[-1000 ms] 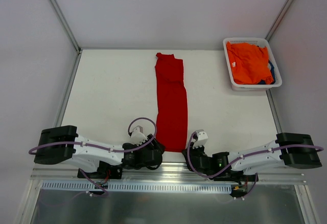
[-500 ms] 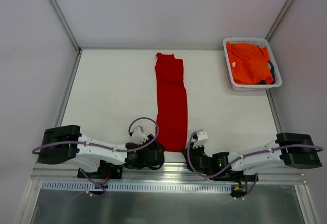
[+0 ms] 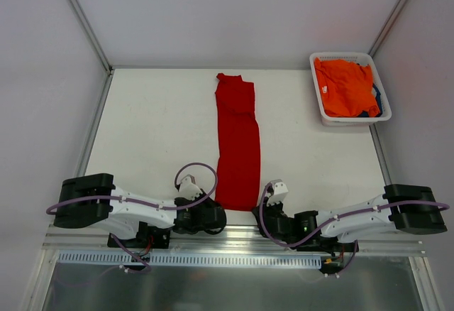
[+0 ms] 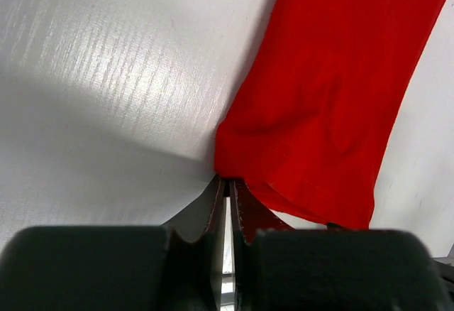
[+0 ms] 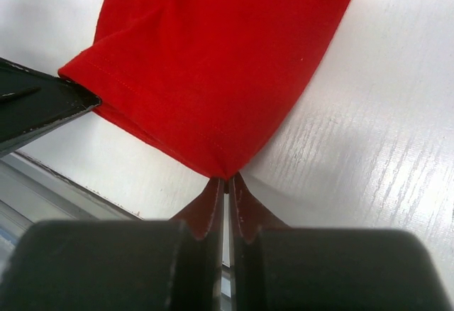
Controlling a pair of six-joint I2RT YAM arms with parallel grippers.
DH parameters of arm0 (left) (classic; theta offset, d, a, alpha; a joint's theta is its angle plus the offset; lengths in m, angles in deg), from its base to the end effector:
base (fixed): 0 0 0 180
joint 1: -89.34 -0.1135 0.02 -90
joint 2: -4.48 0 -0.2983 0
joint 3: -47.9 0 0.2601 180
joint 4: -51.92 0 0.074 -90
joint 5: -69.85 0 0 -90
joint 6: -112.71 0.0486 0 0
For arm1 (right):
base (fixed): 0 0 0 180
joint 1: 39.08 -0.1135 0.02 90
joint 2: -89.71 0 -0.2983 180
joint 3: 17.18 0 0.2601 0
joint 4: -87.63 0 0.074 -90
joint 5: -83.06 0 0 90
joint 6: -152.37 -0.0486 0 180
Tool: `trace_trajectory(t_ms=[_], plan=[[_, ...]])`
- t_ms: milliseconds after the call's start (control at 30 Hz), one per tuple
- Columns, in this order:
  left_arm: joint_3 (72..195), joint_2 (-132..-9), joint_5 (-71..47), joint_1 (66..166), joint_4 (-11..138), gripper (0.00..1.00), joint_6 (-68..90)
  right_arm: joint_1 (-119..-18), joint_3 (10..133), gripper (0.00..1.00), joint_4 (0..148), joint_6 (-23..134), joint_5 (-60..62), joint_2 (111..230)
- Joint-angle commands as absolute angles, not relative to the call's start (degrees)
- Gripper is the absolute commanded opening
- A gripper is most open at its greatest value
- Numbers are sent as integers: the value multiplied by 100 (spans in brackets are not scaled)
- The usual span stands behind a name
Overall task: Fold and stack the t-shirts
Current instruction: Fold the tshirt
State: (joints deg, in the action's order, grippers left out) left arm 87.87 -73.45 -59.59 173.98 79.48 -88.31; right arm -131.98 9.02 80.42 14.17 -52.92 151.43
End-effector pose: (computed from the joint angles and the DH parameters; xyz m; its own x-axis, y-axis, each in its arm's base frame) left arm 0.0503 -0.2051 0.1437 -0.6643 -0.6370 -0.3911 -0.3463 0.7259 -0.5942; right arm 0.0263 0.1711 0.1520 -0.5144 -0.0846 -0.8534 -0.5060 0.8334 0.2224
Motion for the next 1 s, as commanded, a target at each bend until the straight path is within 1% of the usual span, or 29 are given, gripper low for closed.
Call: trace_trajectory(t_ms=[0, 400, 433, 767, 967], plan=[[8207, -7936, -5091, 17292, 9804, 0, -8452, -13189, 1084, 0, 8018, 1491, -5405, 15097], [8778, -7805, -5205, 17301, 9901, 0, -7829, -13268, 1453, 0, 7455, 1755, -5590, 14834], [8822, -7752, -5258, 17301, 9936, 0, -7784, -13277, 1479, 0, 7229, 1772, -5633, 14790], [9436, -6927, -5829, 17301, 10727, 0, -7459, -13286, 1795, 0, 6700, 2071, -5880, 14342], [9990, -6724, -6251, 17275, 11228, 0, -7187, -13295, 2041, 0, 6480, 2265, -5976, 14289]])
